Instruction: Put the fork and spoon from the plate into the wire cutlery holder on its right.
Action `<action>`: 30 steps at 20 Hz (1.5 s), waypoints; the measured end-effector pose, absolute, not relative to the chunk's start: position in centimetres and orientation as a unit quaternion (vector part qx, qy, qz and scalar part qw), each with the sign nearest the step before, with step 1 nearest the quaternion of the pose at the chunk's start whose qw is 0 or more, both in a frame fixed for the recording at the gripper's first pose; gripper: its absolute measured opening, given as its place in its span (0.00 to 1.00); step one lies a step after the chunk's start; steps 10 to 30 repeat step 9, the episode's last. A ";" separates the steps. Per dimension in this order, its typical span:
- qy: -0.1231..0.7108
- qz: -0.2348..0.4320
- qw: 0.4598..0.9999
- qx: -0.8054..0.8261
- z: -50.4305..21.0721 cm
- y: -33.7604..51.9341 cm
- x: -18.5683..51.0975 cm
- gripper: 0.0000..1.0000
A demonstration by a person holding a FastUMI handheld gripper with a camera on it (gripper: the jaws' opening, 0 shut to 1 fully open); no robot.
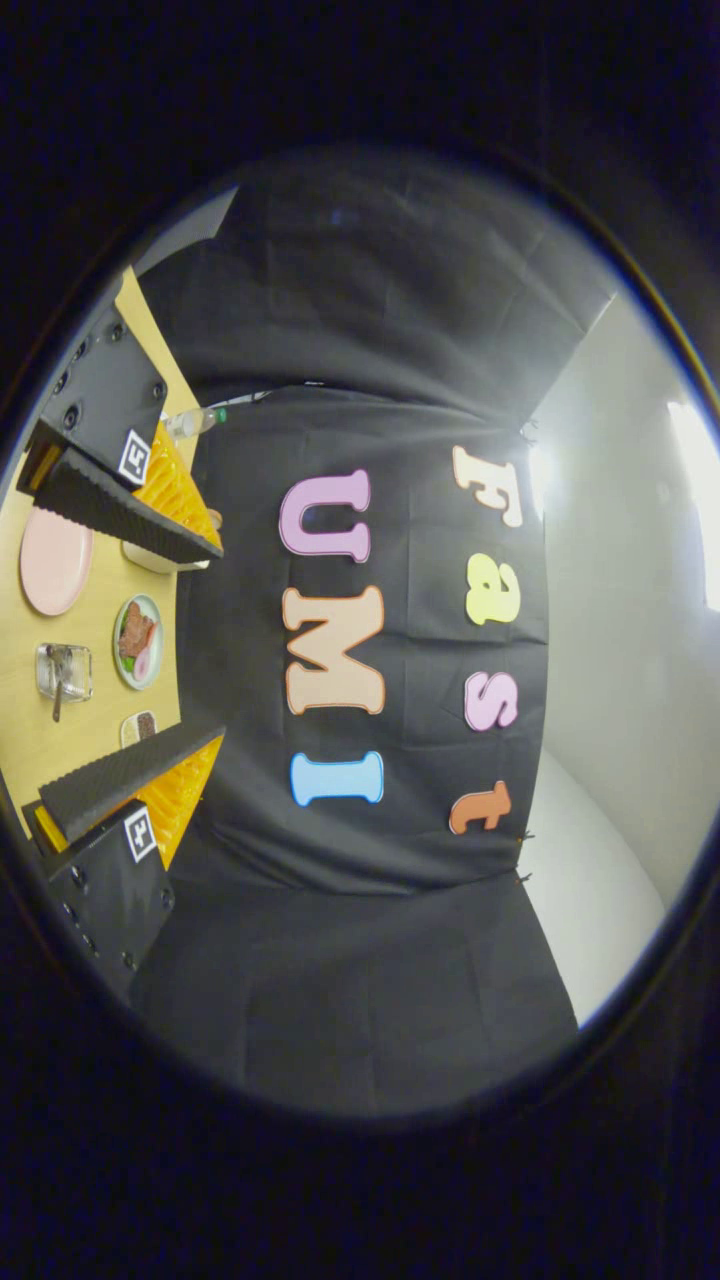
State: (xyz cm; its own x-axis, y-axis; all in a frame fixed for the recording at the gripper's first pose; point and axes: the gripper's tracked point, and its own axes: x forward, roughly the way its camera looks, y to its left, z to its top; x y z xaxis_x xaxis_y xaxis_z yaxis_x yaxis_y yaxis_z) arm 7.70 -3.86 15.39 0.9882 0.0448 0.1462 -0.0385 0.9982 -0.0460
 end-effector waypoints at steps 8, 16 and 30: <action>-0.060 0.048 0.997 -0.004 12.9 -4.2 7.4 1.00; -0.060 0.053 0.997 -0.002 12.4 -4.3 7.2 1.00; -0.060 0.053 0.997 -0.002 12.4 -4.3 7.2 1.00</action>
